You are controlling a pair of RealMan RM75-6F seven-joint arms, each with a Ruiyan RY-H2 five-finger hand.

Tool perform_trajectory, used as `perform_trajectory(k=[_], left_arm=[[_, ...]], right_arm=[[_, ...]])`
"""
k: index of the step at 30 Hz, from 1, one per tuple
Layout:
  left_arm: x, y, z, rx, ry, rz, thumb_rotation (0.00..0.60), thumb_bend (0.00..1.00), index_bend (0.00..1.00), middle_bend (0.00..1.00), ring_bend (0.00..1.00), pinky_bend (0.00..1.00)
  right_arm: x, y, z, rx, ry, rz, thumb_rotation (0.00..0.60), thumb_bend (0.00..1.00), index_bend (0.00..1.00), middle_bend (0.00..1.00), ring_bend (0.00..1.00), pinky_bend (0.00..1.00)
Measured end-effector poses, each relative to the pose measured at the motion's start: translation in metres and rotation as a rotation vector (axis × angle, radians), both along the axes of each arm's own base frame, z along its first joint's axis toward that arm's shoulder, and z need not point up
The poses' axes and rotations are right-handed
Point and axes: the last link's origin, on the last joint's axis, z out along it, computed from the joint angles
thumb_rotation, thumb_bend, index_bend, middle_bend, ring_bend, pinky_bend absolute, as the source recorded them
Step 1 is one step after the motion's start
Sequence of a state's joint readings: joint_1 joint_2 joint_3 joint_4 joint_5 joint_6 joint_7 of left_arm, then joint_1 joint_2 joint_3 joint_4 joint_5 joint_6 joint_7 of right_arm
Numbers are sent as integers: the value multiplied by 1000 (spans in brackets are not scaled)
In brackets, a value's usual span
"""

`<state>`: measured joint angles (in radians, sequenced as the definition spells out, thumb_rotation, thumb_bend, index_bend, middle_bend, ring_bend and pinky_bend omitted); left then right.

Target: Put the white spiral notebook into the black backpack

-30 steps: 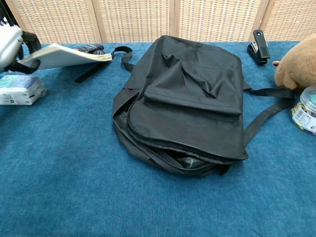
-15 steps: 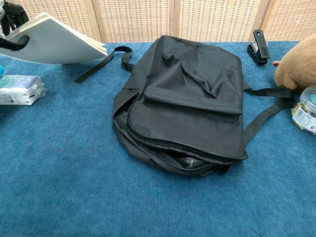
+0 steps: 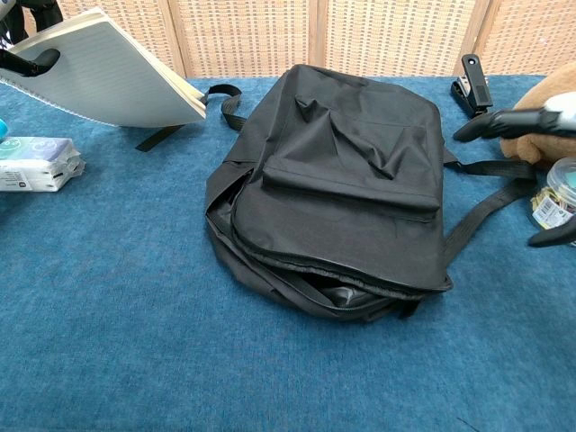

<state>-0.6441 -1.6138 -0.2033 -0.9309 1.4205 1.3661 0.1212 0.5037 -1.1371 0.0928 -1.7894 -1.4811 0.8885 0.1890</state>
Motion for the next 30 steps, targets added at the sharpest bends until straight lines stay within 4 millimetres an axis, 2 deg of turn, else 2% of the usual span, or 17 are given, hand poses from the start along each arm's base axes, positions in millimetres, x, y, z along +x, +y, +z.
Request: perform_trajectory(k=[6, 18, 30], left_arm=[[7, -6, 4, -11, 21, -10, 600, 540, 782, 642, 619, 695], [5, -9, 0, -19, 34, -3, 600, 539, 783, 642, 619, 695], [10, -12, -3, -17, 31, -18, 600, 539, 783, 642, 619, 695]], right_arm=[[28, -5, -33, 71, -34, 16, 600, 0, 132, 117, 32, 48], [72, -5, -73, 163, -111, 19, 600, 0, 131, 117, 32, 48], [82, -8, -101, 114, -108, 85, 600, 0, 135, 108, 33, 35]])
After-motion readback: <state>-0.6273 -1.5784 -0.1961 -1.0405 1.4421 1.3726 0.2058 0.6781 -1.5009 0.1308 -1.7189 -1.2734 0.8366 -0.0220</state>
